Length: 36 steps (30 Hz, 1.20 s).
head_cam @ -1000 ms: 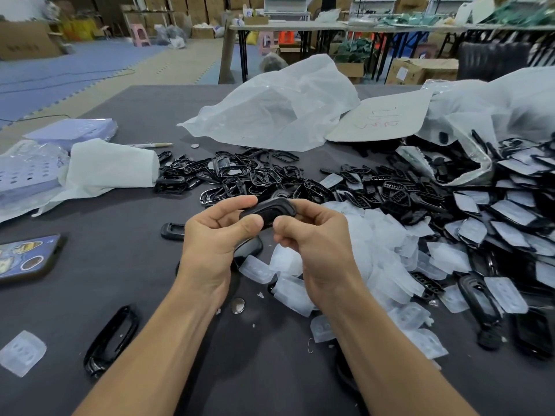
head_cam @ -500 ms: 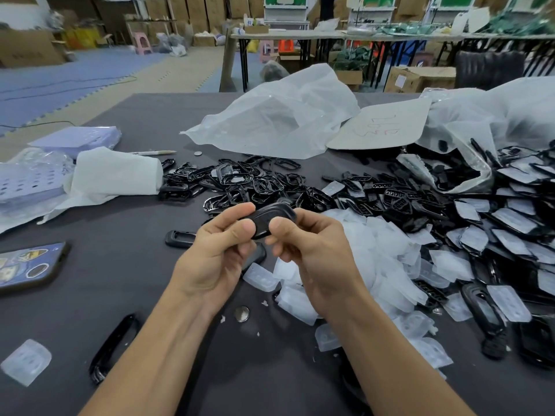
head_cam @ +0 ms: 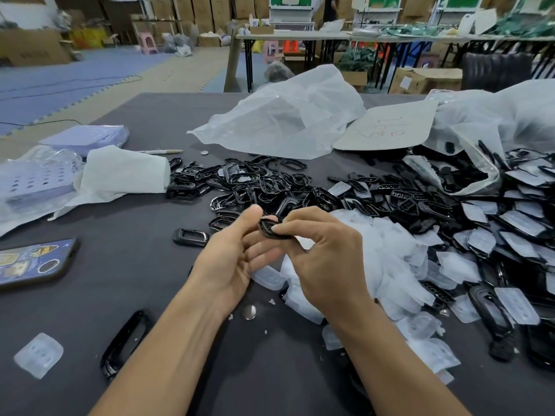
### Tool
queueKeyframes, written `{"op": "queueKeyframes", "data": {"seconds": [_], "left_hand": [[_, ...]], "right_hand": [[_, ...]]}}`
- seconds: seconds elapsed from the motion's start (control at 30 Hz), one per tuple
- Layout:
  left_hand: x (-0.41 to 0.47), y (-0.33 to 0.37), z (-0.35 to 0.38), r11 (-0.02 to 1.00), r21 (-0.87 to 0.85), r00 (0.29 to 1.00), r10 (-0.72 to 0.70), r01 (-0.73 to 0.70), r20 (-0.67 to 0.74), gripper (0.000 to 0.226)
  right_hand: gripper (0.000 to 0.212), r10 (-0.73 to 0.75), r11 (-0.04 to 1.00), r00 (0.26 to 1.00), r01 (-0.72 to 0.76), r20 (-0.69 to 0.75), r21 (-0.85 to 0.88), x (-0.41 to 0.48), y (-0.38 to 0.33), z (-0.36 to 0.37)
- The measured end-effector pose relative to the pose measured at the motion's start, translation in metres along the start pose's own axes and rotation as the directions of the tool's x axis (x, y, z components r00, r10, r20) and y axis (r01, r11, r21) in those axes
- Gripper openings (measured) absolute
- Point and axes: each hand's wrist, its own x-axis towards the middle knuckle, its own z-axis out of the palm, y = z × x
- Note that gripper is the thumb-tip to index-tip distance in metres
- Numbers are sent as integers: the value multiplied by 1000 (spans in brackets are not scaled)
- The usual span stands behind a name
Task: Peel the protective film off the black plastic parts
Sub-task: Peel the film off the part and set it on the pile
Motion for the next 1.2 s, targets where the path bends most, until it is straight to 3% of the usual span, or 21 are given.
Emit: {"op": "queueKeyframes", "data": {"seconds": [0.03, 0.13, 0.23, 0.33, 0.43, 0.53, 0.67, 0.83, 1.0, 1.2], "left_hand": [[1, 1, 0, 999, 19, 999, 26, -26, -21, 15], [1, 1, -1, 985, 136, 985, 126, -110, -114, 24], [2, 7, -5, 973, 125, 953, 218, -195, -210, 25], [5, 11, -11, 937, 213, 892, 334, -278, -304, 29], [7, 11, -12, 929, 227, 873, 356, -292, -332, 33], [7, 9, -11, 932, 225, 878, 348, -285, -328, 32], [8, 8, -12, 928, 241, 884, 351, -284, -309, 30], [7, 7, -12, 924, 264, 887, 351, -276, -300, 28], [5, 3, -8, 917, 285, 897, 354, -277, -266, 29], [3, 0, -1, 918, 294, 922, 332, -267, -200, 30]], "right_hand": [[19, 0, 1000, 1000, 1, 24, -30, -1, 1, 1], [28, 72, 997, 996, -71, 53, -37, -1, -4, 3], [34, 141, 984, 989, -135, 39, -113, -1, -7, 0], [9, 198, 942, 961, -132, 194, -308, -1, -13, 0], [27, 280, 838, 864, -7, 418, -545, -4, -18, 7], [22, 278, 842, 848, 12, 452, -540, -4, -20, 8], [21, 263, 904, 900, -104, 348, -414, -7, -18, 8], [20, 370, 928, 906, -371, 206, -37, -2, -18, 3], [27, 547, 727, 806, -592, 228, 349, 5, -21, -3], [22, 622, 514, 715, -680, 319, 523, 12, -21, -9]]}}
